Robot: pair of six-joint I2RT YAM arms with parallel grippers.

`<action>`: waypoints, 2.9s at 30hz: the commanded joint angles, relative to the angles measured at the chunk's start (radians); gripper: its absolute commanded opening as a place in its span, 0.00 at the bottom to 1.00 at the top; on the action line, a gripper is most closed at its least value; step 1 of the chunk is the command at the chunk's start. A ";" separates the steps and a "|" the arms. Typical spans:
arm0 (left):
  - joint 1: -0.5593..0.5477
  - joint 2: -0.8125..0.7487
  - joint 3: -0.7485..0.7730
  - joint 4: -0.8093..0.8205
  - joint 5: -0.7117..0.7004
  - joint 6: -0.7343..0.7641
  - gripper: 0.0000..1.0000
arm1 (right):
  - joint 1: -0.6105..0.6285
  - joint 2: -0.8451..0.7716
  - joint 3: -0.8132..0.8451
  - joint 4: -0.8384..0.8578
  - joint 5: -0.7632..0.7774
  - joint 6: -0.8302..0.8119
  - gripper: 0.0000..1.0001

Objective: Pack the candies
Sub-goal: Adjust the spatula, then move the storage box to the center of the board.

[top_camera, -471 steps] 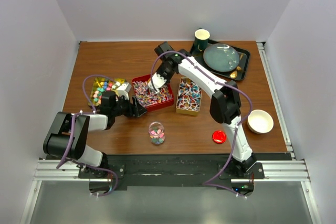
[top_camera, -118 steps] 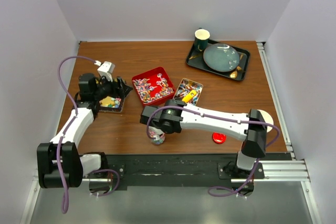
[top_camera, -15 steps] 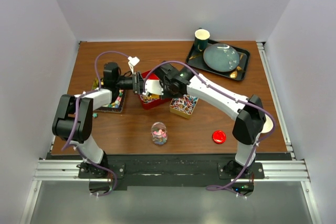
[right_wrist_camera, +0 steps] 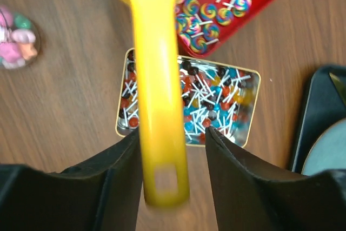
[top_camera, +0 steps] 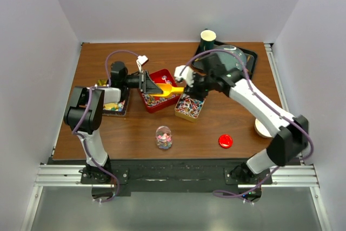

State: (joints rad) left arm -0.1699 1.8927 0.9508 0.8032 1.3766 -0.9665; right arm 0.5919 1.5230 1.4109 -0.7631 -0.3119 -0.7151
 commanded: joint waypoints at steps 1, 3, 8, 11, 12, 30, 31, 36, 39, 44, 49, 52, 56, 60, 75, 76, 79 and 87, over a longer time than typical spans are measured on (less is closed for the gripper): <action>0.013 0.011 0.046 0.088 0.078 -0.080 0.00 | -0.027 -0.125 -0.110 0.246 -0.219 0.124 0.54; 0.013 0.009 0.043 0.090 0.076 -0.077 0.00 | -0.029 -0.132 -0.133 0.286 -0.239 0.152 0.56; 0.012 0.006 0.036 0.067 0.073 -0.055 0.00 | -0.027 -0.116 -0.121 0.324 -0.272 0.187 0.57; 0.010 0.006 0.037 0.060 0.068 -0.049 0.00 | -0.029 -0.098 -0.102 0.329 -0.286 0.192 0.57; 0.010 0.005 0.040 0.062 0.070 -0.049 0.00 | -0.027 -0.092 -0.102 0.324 -0.285 0.186 0.57; -0.006 -0.014 0.029 0.057 0.076 -0.052 0.00 | -0.027 -0.030 -0.056 0.308 -0.299 0.135 0.49; -0.008 -0.014 0.031 0.056 0.075 -0.052 0.00 | -0.026 -0.030 -0.056 0.308 -0.297 0.132 0.48; -0.013 -0.007 0.037 0.042 0.076 -0.046 0.00 | -0.026 -0.032 -0.041 0.285 -0.329 0.103 0.11; -0.013 -0.009 0.045 -0.010 0.046 -0.011 0.15 | -0.026 -0.037 -0.038 0.275 -0.323 0.108 0.00; -0.009 -0.049 0.211 -0.708 -0.153 0.666 0.53 | -0.095 -0.082 -0.062 0.281 -0.225 0.164 0.00; -0.065 -0.053 0.298 -1.206 -0.453 1.203 0.61 | -0.211 -0.121 -0.082 0.225 -0.178 0.169 0.00; -0.106 -0.057 0.316 -1.285 -0.568 1.355 0.66 | -0.259 -0.149 -0.101 0.199 -0.158 0.177 0.00; -0.169 -0.070 0.304 -1.302 -0.671 1.448 0.67 | -0.314 -0.178 -0.132 0.202 -0.128 0.209 0.00; -0.217 -0.061 0.298 -1.288 -0.749 1.488 0.66 | -0.377 -0.193 -0.142 0.196 -0.099 0.217 0.00; -0.227 -0.021 0.331 -1.323 -0.962 1.729 0.27 | -0.417 -0.170 -0.142 0.235 -0.115 0.259 0.00; -0.220 -0.011 0.341 -1.328 -0.970 1.739 0.27 | -0.415 -0.169 -0.139 0.240 -0.115 0.266 0.00; -0.174 0.023 0.390 -1.337 -0.982 1.761 0.26 | -0.415 -0.165 -0.139 0.245 -0.116 0.270 0.00; -0.108 0.127 0.575 -1.349 -0.970 1.743 0.26 | -0.415 -0.165 -0.147 0.245 -0.113 0.272 0.00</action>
State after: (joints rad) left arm -0.3000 1.9858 1.4258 -0.5632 0.4217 0.7635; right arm 0.1764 1.3624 1.2552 -0.5671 -0.4110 -0.4625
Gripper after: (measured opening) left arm 0.264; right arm 0.302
